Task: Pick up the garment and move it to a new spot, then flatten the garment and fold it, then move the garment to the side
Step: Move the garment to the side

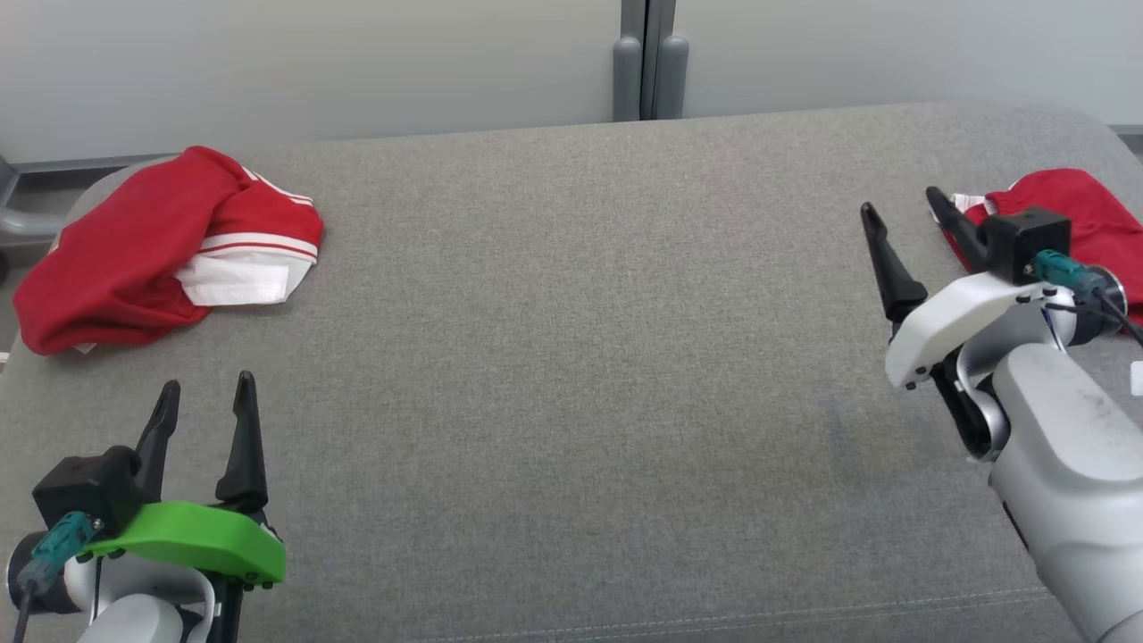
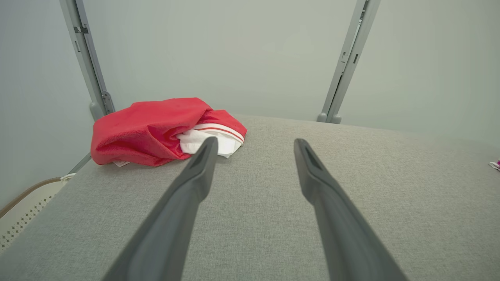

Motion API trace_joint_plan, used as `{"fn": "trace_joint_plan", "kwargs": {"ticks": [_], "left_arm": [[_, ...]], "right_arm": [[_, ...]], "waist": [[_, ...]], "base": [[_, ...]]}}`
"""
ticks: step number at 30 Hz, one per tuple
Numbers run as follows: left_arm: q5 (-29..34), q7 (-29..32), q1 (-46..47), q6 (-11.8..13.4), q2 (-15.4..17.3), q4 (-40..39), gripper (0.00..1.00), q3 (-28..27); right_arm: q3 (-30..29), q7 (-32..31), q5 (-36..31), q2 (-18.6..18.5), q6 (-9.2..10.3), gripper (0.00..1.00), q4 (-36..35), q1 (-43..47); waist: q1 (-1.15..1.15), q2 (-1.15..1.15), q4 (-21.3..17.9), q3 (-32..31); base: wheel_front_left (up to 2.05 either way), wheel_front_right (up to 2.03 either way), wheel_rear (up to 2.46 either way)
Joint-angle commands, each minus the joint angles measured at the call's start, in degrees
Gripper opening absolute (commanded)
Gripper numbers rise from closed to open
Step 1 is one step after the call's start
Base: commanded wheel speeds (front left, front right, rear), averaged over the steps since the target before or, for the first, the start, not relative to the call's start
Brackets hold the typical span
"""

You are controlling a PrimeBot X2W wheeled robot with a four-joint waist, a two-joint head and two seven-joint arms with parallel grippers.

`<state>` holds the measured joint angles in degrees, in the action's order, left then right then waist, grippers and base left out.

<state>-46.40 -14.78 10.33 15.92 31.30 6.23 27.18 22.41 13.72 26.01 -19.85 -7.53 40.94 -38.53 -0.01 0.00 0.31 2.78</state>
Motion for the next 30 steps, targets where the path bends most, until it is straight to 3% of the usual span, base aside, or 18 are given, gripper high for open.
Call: {"fn": "trace_joint_plan", "kwargs": {"ticks": [1, 14, 22, 30], "left_arm": [[-0.36, -0.42, -1.9, 0.46, 0.35, -0.5, 1.0, -0.84], [0.15, -0.39, -10.47, 3.93, 0.55, -6.82, 1.0, -2.64], [-0.87, 0.29, -12.34, 4.65, 0.29, -7.8, 1.0, -2.49], [-1.43, 0.76, -12.2, 3.4, 0.57, -6.14, 1.0, -1.89]], "right_arm": [[-1.5, -0.35, -1.93, 1.14, 0.08, 1.0, -1.77, 2.74], [-17.4, -6.02, -15.07, 12.47, 0.08, 1.0, -22.52, 22.24], [-19.68, -10.37, -17.19, 16.3, 0.07, 1.0, -33.56, 30.82], [-19.28, -12.0, -16.96, 16.89, 0.07, 1.0, -36.93, 33.8]], "waist": [[0.01, 0.0, 0.51, -1.5], [0.01, 0.0, 0.3, -3.81], [0.01, 0.0, -0.02, -4.49], [0.01, 0.0, -0.26, -4.8]], "base": [[0.0, 0.0, 0.0], [0.0, 0.0, 0.0], [0.0, 0.0, 0.0], [0.0, 0.0, 0.0]]}}
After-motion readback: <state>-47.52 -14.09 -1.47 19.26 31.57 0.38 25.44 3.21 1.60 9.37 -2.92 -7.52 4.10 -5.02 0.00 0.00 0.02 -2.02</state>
